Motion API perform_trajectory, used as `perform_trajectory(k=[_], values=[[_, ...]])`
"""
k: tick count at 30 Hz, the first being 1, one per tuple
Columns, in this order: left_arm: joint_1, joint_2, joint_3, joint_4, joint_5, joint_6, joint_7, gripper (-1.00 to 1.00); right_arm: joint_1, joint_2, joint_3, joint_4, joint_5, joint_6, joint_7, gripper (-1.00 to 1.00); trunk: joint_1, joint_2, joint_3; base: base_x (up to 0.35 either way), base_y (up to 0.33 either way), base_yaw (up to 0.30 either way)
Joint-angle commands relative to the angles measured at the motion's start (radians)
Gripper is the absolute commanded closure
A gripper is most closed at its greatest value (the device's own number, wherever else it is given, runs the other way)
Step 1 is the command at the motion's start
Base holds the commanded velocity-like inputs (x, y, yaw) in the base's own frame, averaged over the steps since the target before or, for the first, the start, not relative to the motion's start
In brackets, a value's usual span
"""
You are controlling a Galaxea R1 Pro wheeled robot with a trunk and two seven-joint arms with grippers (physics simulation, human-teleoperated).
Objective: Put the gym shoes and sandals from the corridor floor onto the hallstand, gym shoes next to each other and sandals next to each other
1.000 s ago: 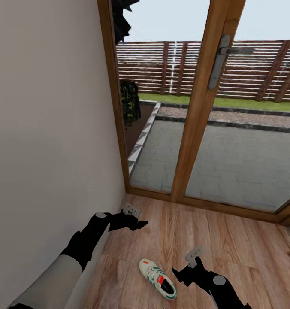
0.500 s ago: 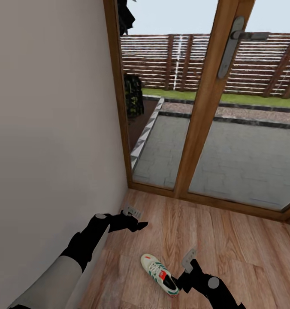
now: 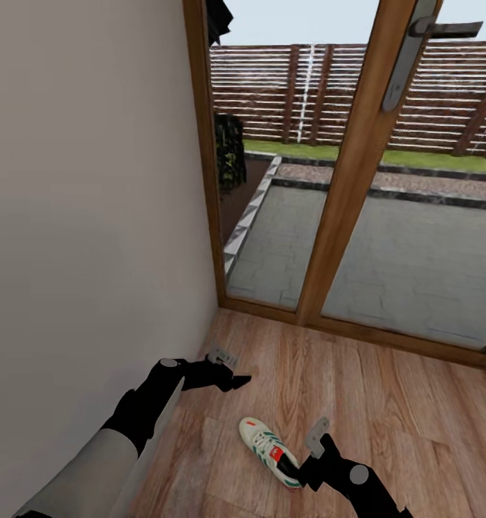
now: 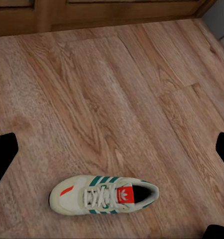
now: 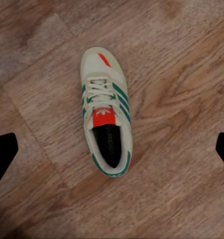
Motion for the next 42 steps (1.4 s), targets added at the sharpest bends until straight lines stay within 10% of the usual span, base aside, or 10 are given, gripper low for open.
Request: perform_trajectory(k=[1, 42], values=[[-0.001, 0.0, 0.002, -0.002, -0.009, 0.004, -0.016, -1.0, 0.0, -0.001, 0.002, -0.002, 0.006, 0.004, 0.003, -1.0, 0.004, -0.008, -0.006, 0.0, 0.0, 0.035], [-0.011, -0.017, 0.001, -0.006, -0.009, 0.005, -0.06, -1.0, 0.0, 0.005, 0.004, -0.082, 0.103, 0.004, -0.002, -1.0, 0.161, -0.295, -0.152, 0.0, 0.0, 0.002]])
